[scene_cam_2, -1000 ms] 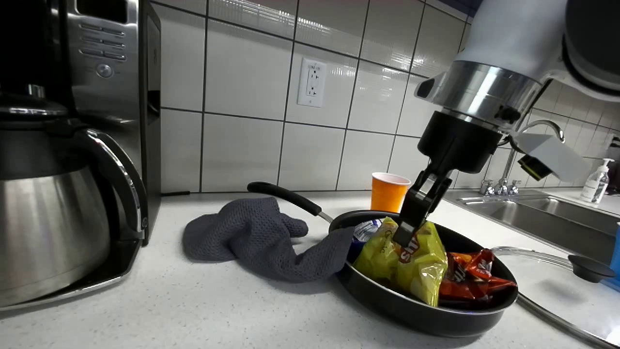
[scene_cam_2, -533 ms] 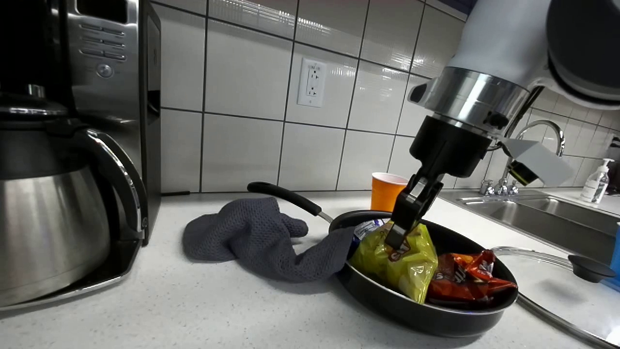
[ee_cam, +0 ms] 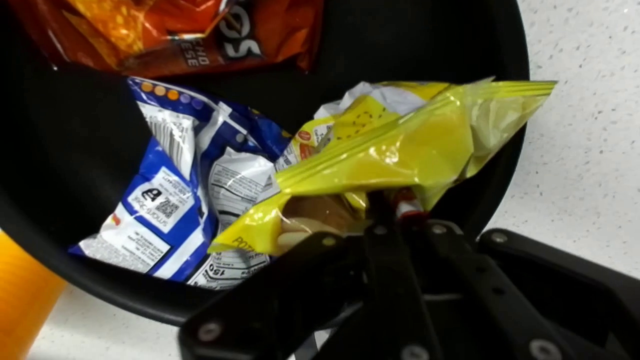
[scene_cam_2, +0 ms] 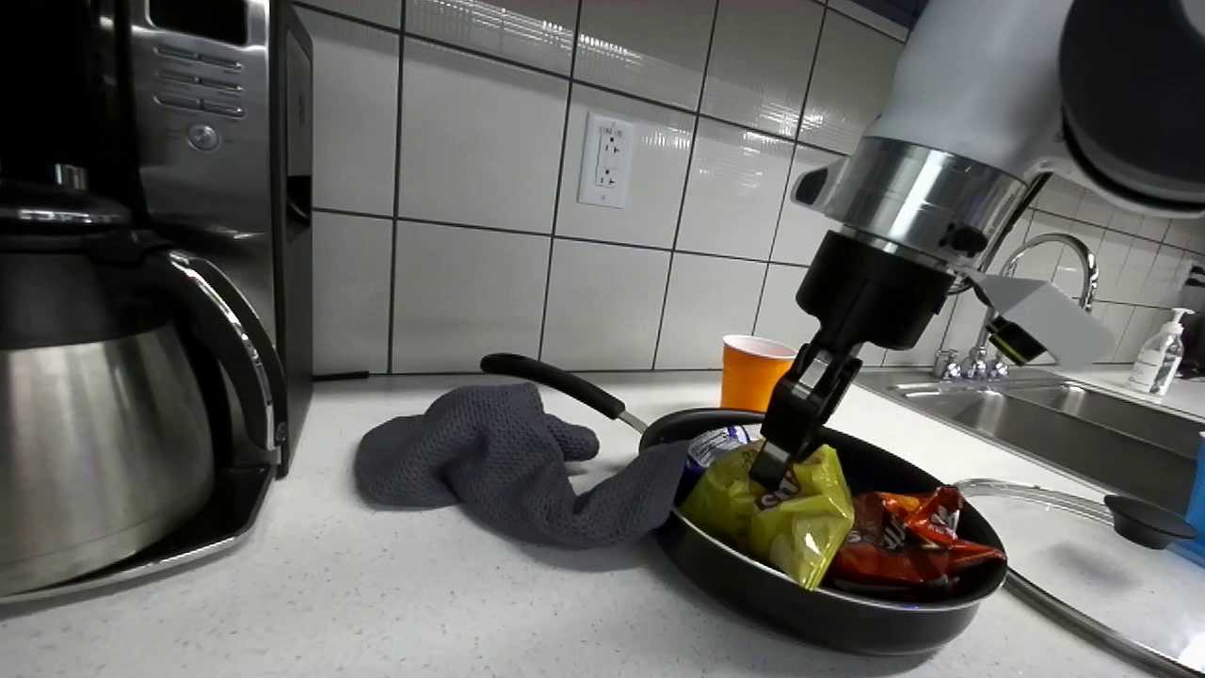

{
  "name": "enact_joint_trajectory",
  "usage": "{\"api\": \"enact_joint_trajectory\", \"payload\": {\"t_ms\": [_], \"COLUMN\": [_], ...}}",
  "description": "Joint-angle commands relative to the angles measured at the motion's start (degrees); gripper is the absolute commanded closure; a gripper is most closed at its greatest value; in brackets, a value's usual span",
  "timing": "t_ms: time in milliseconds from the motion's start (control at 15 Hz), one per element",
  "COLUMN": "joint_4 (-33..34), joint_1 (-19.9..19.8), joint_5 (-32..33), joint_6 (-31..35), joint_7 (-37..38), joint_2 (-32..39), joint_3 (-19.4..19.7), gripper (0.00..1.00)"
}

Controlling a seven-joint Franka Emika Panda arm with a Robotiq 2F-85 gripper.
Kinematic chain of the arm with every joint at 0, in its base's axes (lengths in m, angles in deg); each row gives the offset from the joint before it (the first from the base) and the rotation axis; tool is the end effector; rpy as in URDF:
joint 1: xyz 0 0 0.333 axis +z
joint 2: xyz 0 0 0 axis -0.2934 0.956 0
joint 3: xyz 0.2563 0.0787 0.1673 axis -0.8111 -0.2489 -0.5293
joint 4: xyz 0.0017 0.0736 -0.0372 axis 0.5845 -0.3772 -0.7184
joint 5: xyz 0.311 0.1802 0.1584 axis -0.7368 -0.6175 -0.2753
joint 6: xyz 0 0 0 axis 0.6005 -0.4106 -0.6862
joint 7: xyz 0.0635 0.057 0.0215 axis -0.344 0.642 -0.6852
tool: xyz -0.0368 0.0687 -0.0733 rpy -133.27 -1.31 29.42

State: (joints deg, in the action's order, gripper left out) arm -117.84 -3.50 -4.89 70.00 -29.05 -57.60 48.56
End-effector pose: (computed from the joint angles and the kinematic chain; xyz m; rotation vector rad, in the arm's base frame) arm 0.4471 0.1871 0.2989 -2.9597 -0.8564 -0.3429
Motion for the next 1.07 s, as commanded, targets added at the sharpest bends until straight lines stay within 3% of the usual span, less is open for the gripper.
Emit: {"api": "enact_joint_trajectory", "payload": {"t_ms": [0,533,1000], "joint_4": [0.13,1.14,0.61], "joint_1": [-0.84,-0.69,-1.22], "joint_5": [4.91,11.87,11.52], "joint_6": [-4.06,-10.23,-19.44], "joint_7": [1.23,2.04,6.59], "joint_2": [-4.92,-12.69,-16.81], "joint_3": [-0.76,-1.77,-1.82], "gripper": [0.60,0.01,0.00]}}
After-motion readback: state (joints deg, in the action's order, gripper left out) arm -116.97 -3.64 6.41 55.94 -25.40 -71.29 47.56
